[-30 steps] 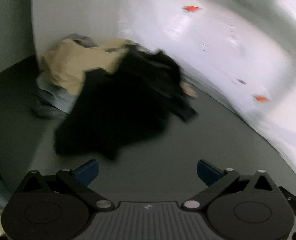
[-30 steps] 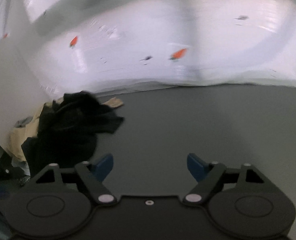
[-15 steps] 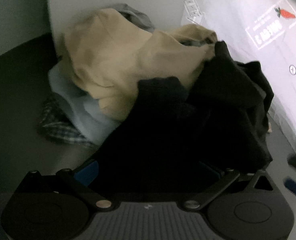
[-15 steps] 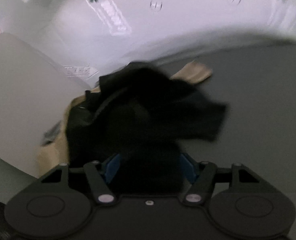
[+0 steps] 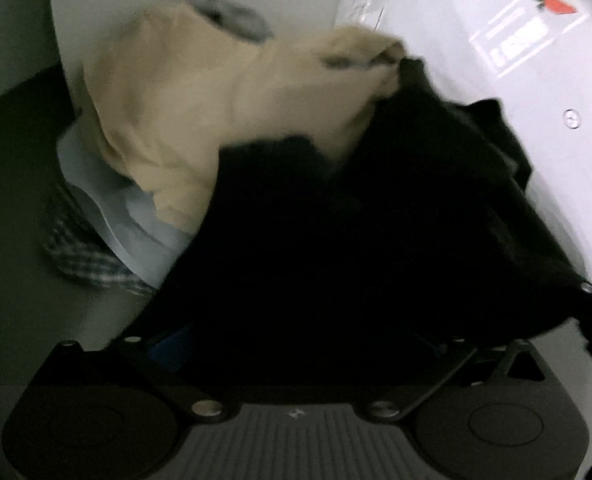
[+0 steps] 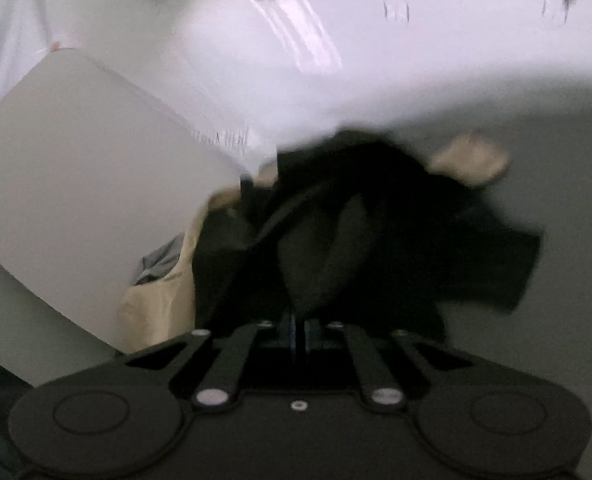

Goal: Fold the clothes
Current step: 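Pull the black garment out of the heap and lay it on the table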

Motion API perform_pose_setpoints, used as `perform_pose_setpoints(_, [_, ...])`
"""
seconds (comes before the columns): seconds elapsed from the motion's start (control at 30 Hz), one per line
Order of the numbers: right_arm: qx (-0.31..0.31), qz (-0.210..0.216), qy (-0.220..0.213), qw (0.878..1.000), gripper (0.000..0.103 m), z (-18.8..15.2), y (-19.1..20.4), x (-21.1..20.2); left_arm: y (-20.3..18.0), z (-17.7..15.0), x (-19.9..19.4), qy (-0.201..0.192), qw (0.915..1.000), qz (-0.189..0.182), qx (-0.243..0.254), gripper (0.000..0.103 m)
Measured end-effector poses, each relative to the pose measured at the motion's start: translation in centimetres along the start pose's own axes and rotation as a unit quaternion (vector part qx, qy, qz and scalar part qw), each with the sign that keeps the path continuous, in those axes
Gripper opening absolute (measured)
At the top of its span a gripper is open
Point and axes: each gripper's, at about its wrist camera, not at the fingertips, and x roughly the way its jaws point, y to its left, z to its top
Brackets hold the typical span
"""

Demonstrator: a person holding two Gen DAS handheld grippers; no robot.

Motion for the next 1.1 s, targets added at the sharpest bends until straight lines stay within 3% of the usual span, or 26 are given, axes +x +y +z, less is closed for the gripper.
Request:
perform_pose_setpoints(0.2, [0.010, -0.064, -0.092, 0.994, 0.004, -0.4, -2.5, -10.4, -0.9, -2.0, -5.8, -0.047, 0.9988, -0.004, 0.011, 0.101])
perform_pose_setpoints(0.4, [-0.008, -0.196, -0.188, 0.962, 0.004, -4.0, -8.1, -27.7, -3.8, -6.6, -11.8, -0.076, 0.9965, -0.021, 0.028, 0.101])
perform_pose_setpoints(0.53, [0.002, -0.334, -0.226, 0.915, 0.004, -8.2, -13.9, -38.9, -6.5, -11.4, -13.8, -0.048, 0.9964, -0.062, 0.032, 0.101])
perform_pose_setpoints(0.63, [0.018, -0.466, -0.223, 0.856, 0.004, -11.5, -18.4, -45.4, -8.8, -14.9, -14.4, -0.030, 0.9952, -0.079, 0.050, 0.101])
perform_pose_setpoints(0.73, [0.068, -0.513, -0.164, 0.840, 0.005, -14.0, -22.9, -49.9, -11.1, -18.3, -14.6, -0.013, 0.9928, -0.091, 0.076, 0.101])
perform_pose_setpoints(0.9, [0.075, -0.507, -0.139, 0.848, 0.016, -16.6, -24.1, -51.6, -13.4, -21.5, -14.1, 0.010, 0.9900, -0.101, 0.097, 0.101])
perform_pose_setpoints(1.1, [0.070, -0.467, -0.148, 0.869, 0.025, -14.5, -22.7, -47.6, -14.7, -21.6, -13.1, 0.021, 0.9877, -0.097, 0.121, 0.101])
